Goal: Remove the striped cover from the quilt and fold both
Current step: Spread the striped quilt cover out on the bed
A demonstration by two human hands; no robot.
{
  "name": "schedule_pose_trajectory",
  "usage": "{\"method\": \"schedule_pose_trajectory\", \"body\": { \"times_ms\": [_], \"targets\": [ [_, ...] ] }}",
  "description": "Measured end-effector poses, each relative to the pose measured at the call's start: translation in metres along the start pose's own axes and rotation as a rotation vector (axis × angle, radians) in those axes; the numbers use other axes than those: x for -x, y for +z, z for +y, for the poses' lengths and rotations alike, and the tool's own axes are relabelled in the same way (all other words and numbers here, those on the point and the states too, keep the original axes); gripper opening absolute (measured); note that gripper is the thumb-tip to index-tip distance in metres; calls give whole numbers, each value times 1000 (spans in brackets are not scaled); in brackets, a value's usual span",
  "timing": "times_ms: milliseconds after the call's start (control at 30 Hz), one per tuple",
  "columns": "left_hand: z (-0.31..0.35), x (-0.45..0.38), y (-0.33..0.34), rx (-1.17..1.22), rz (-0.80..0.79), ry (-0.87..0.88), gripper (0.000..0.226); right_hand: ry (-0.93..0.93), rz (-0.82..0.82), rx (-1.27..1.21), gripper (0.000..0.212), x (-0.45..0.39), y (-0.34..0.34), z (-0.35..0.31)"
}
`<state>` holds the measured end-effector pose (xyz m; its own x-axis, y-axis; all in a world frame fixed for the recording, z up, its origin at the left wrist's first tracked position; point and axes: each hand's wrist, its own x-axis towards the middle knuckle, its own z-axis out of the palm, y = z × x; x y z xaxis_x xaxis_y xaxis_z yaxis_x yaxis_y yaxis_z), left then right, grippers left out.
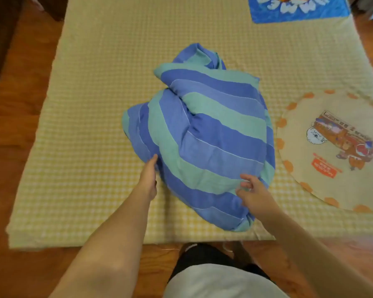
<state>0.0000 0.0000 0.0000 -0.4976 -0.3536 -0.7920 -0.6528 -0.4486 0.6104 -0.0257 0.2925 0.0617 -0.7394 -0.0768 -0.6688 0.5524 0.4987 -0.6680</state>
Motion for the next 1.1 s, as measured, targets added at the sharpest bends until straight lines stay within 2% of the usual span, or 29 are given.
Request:
{"method": "schedule_pose_trajectory", "body": {
  "times_ms": [100,200,233,333,433,533,600,633,700,733,767,800,833,867,933,1000,1033,1100],
  "targets": [
    [9,-5,8,38,-141,-58,48,94,50,-38,47,13,15,9],
    [9,10,10,-66,-143,-45,17,139,41,6,52,24,23,12],
    [10,14,8,-85,-134,-37,12,136,46,25,54,24,23,6],
    [21,33,12,-99,-116,-8,27,19,73,110,60,21,29,-20],
    [34,69,28,-191,-132,152,24,-227,111,300,80,22,46,-48],
    [44,113,47,-571,-299,526,35,-361,153,494,98,30,65,-65],
    [50,136,63,-873,-416,727,37,-370,302,558,98,34,61,-58],
    [51,146,73,-917,-484,777,35,-366,389,552,97,35,51,-52],
    [52,162,95,-789,-666,781,26,-365,540,516,80,33,15,-44],
    [50,166,104,-663,-730,732,21,-367,580,507,62,27,-8,-43],
    [49,165,110,-586,-716,701,16,-356,599,528,41,21,-32,-45],
    [47,157,112,-597,-624,744,11,-328,615,577,25,13,-55,-49],
    [43,145,107,-654,-490,795,11,-307,648,628,20,6,-80,-54],
    [39,131,96,-700,-353,803,17,-300,707,655,21,-1,-103,-59],
    [37,112,62,-609,-151,678,26,-316,858,616,29,-12,-146,-72],
    [35,96,33,-564,-53,674,34,-268,990,557,32,-20,-189,-79],
    [34,90,25,-615,-8,694,38,-186,1025,524,32,-27,-210,-80],
    [39,88,25,-639,-1,608,55,33,994,422,33,-37,-248,-84]
  ]
}}
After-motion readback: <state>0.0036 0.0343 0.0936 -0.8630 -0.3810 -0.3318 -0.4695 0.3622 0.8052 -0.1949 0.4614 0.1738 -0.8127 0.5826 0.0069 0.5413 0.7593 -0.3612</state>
